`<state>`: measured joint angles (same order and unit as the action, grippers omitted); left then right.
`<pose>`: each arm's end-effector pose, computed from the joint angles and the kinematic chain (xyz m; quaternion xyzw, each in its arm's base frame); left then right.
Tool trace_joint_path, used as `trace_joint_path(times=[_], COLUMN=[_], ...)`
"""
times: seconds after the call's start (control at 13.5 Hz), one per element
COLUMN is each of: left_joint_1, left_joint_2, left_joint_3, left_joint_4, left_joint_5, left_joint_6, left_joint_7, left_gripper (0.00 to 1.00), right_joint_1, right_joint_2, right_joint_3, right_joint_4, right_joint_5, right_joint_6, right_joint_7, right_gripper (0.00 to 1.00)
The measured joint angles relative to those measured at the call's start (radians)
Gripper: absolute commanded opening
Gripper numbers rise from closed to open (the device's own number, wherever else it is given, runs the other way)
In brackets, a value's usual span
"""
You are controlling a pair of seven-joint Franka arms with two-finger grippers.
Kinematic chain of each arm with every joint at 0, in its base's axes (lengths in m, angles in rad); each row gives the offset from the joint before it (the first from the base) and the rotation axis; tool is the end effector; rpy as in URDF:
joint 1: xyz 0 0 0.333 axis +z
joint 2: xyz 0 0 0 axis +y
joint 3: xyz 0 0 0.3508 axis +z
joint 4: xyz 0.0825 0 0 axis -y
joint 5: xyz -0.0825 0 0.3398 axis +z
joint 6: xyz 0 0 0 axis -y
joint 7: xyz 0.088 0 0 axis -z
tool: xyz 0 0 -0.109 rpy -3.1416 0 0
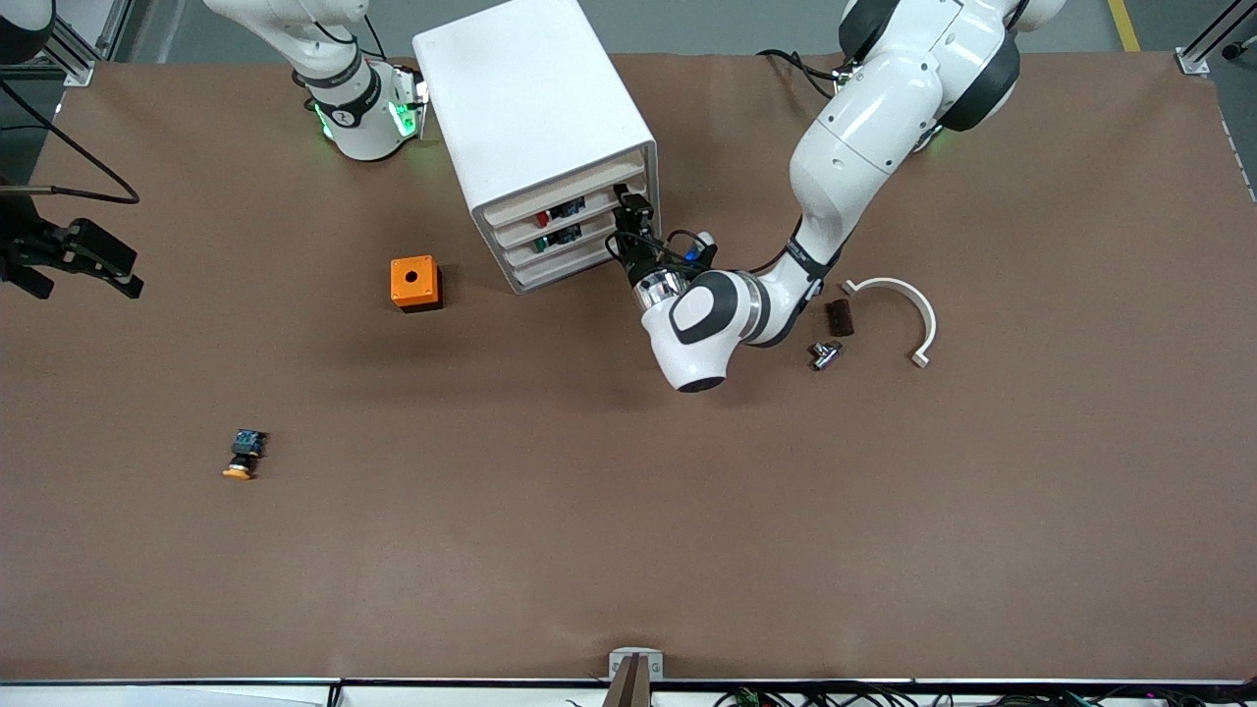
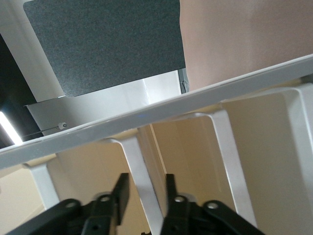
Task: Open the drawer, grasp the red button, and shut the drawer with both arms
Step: 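Grasp the drawer handle with the left gripper and pull it open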
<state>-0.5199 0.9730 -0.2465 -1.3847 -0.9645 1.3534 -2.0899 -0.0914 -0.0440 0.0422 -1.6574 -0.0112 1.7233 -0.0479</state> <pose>0.4186 -0.4885 0.2179 -0.4968 -0.5419 0.5966 0.3217 0.5088 -0.0255 0.6563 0.9985 -0.0001 0.0545 0.0092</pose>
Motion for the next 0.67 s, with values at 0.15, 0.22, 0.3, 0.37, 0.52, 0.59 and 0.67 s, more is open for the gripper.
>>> trace_joint_path(times=[0.15,0.22,0.3,0.37,0.52,0.59,0.67], left_joint_1=[-0.005,-0.007,-0.008,-0.009,-0.009,-0.009,-0.009], left_joint_2=[0.000,0.000,0.000,0.000,0.001,0.001,0.001], left_joint_3=[0.000,0.000,0.001,0.003,0.004,0.004,0.005], left_joint_4=[0.000,0.000,0.000,0.000,0.000,0.000,0.000], left_joint_5=[0.000,0.000,0.000,0.001,0.001,0.001,0.001], left_joint_6=[0.000,0.000,0.000,0.004,0.005,0.005,0.005], left_joint_7=[-0.013,-0.018,-0.025,-0.034,-0.052,-0.059,-0.067], left_gripper=[0.18,0.15,0.13,0.12,0.12,0.12,0.12], right_joint_1=[0.000,0.000,0.000,0.000,0.000,0.000,0.000], right_joint_2=[0.000,0.000,0.000,0.000,0.000,0.000,0.000], right_joint_3=[0.000,0.000,0.000,0.000,0.000,0.000,0.000], right_joint_4=[0.000,0.000,0.000,0.000,0.000,0.000,0.000], right_joint_5=[0.000,0.000,0.000,0.000,0.000,0.000,0.000], right_joint_6=[0.000,0.000,0.000,0.000,0.000,0.000,0.000], right_joint_7=[0.000,0.000,0.000,0.000,0.000,0.000,0.000], right_gripper=[1.00,1.00,1.00,1.00,1.00,1.00,1.00])
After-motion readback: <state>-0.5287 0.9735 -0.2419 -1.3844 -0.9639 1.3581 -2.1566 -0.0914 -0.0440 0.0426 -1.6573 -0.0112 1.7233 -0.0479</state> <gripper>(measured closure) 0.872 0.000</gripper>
